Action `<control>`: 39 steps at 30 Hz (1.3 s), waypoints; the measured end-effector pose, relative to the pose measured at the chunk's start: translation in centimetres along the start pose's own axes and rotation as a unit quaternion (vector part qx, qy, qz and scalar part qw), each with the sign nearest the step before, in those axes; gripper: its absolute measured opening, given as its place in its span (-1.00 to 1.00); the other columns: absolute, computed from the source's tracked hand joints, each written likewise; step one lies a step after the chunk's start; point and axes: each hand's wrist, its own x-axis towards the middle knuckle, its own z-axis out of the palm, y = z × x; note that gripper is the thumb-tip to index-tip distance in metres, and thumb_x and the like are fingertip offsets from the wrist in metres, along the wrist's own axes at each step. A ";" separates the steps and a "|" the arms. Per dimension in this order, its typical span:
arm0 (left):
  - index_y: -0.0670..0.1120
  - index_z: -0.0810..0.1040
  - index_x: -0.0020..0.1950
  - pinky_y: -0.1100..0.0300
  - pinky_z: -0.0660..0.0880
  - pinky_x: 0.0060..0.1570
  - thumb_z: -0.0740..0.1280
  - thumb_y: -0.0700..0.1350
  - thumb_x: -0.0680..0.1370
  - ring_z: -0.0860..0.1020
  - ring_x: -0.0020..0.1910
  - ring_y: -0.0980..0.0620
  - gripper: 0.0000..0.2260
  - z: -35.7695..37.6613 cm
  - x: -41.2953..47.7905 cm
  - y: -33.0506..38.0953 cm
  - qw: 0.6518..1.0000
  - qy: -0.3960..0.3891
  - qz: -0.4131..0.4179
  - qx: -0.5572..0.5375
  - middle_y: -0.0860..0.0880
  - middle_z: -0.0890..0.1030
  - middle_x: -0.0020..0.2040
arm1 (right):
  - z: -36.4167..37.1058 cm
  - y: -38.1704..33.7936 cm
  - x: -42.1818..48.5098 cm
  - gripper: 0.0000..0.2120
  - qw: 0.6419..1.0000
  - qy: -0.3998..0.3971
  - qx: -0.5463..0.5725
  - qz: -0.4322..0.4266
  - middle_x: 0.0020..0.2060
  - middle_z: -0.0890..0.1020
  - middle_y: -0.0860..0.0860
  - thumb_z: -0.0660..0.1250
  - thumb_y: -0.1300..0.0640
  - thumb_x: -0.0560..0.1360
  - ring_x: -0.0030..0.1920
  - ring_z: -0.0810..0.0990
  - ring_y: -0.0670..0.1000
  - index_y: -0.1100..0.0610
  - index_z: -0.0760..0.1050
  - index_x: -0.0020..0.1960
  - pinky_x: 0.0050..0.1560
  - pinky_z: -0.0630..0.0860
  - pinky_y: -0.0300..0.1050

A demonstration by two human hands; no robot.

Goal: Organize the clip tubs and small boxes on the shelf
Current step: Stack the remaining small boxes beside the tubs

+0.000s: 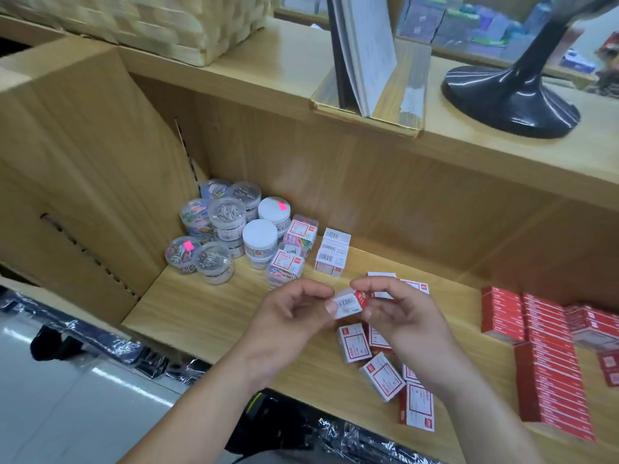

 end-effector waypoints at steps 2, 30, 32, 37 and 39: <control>-0.19 0.63 0.05 0.16 0.60 0.05 0.50 -0.30 0.49 0.69 -0.02 -0.03 -0.84 -0.1 -0.1 -0.2 1.000 0.006 0.020 0.008 -0.15 0.73 -0.01 | -0.1 -0.2 0.0 -0.62 1.000 0.007 0.016 0.010 0.04 0.74 0.01 0.30 0.43 0.57 0.12 0.69 0.07 0.00 0.65 0.15 0.18 0.58 -0.06; -0.03 0.65 -0.04 0.30 0.52 -0.07 0.44 -0.30 0.54 0.63 -0.13 0.10 -0.84 -2.5 1.4 -4.9 0.989 0.072 0.038 0.124 -0.02 0.70 -0.13 | 2.1 1.5 6.2 -0.82 0.906 0.064 -0.416 -0.049 -0.12 0.58 -0.17 0.50 0.05 0.47 -0.13 0.56 -0.17 -0.06 0.65 0.06 -0.08 0.50 -0.23; 0.00 0.65 -0.04 0.30 0.52 -0.08 0.43 -0.28 0.54 0.62 -0.15 0.13 -0.83 -3.6 1.1 -5.7 0.983 0.075 0.051 0.160 0.01 0.70 -0.13 | 2.6 2.3 7.7 -0.76 0.867 0.059 -0.491 -0.058 -0.02 0.55 -0.13 0.48 0.02 0.48 0.03 0.57 -0.05 -0.06 0.64 0.14 0.03 0.52 -0.06; 0.08 0.65 0.04 0.27 0.55 0.00 0.41 -0.10 0.51 0.64 -0.09 0.16 -0.86 -4.9 1.0 -6.3 0.981 0.037 0.056 0.183 0.09 0.68 -0.06 | 3.8 3.3 8.7 -0.77 0.860 0.109 -0.491 -0.083 0.01 0.50 -0.03 0.48 0.14 0.48 0.00 0.59 0.07 0.08 0.64 0.13 0.00 0.52 -0.05; 0.09 0.65 0.05 0.27 0.55 0.04 0.41 -0.09 0.52 0.64 -0.03 0.17 -0.85 -5.2 1.1 -6.4 0.979 0.030 0.061 0.194 0.10 0.67 -0.03 | 4.1 3.6 8.5 -0.75 0.867 0.134 -0.471 -0.092 -0.04 0.45 -0.06 0.52 0.17 0.45 -0.08 0.59 0.05 0.12 0.65 0.13 -0.01 0.54 -0.05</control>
